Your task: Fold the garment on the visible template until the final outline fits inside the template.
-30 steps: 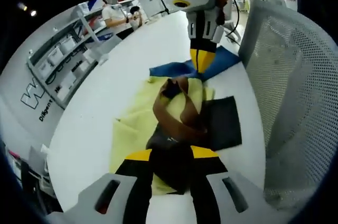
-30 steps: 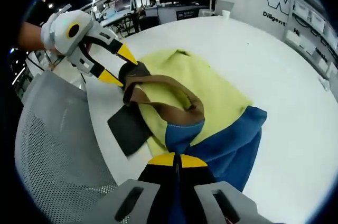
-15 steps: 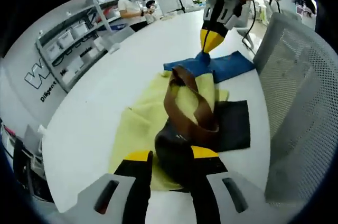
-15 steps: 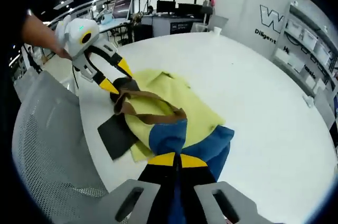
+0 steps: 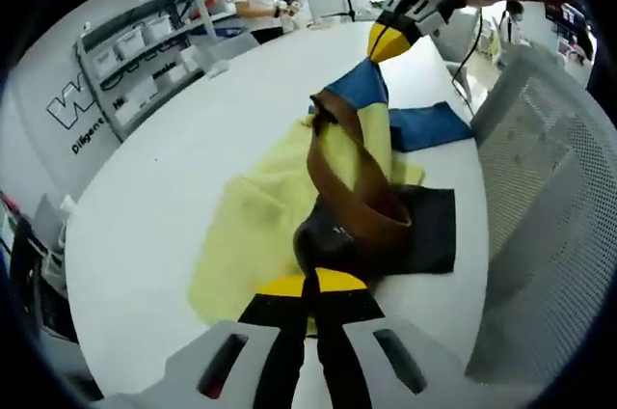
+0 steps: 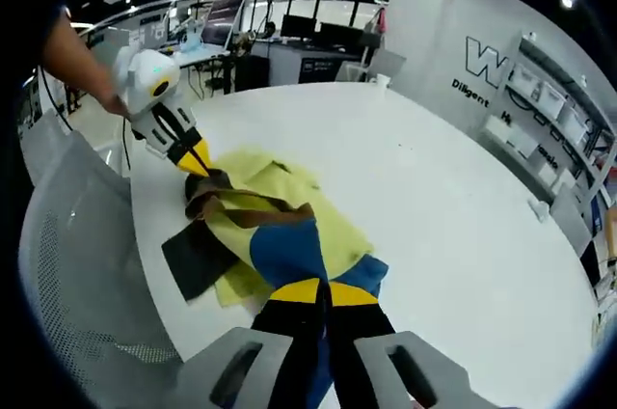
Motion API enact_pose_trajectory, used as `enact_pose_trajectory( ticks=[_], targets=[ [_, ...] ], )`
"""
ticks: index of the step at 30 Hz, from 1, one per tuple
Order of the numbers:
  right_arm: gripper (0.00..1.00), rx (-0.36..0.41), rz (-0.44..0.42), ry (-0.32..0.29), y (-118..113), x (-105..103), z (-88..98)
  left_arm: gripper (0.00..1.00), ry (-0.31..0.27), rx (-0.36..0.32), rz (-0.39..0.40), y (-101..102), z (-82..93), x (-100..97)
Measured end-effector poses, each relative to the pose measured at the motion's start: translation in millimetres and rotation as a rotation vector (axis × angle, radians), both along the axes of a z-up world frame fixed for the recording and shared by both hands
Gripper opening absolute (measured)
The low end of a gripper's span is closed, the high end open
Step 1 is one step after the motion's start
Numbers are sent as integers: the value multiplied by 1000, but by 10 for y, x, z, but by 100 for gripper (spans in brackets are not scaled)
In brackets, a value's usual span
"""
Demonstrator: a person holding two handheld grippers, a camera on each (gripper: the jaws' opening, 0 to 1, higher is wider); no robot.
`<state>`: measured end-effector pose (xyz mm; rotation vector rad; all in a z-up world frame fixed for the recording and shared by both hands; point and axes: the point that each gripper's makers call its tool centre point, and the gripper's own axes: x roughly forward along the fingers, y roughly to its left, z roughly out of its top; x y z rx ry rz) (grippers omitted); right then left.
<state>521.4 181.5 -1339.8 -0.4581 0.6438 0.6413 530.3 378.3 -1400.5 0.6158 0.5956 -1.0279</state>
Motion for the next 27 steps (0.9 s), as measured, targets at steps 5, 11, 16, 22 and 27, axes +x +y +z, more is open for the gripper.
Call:
enact_pose_trajectory(
  ticks=[5,11,16,22,27],
  targets=[
    [0,10,-7,-42,-24,-14,151,2,9,-17,11,37,110,-46],
    [0,30,-34,-76,-113,-20,301,2,18,-66,34,126,318,-42],
    [0,73,-82,-127,-204,16,533,2,8,-90,40,195,476,-36],
    [0,109,-84,-68,-158,-6,373,2,20,-114,49,164,508,-38],
    [0,124,-16,-24,15,-147,149,2,14,-98,26,119,465,-78]
  ],
)
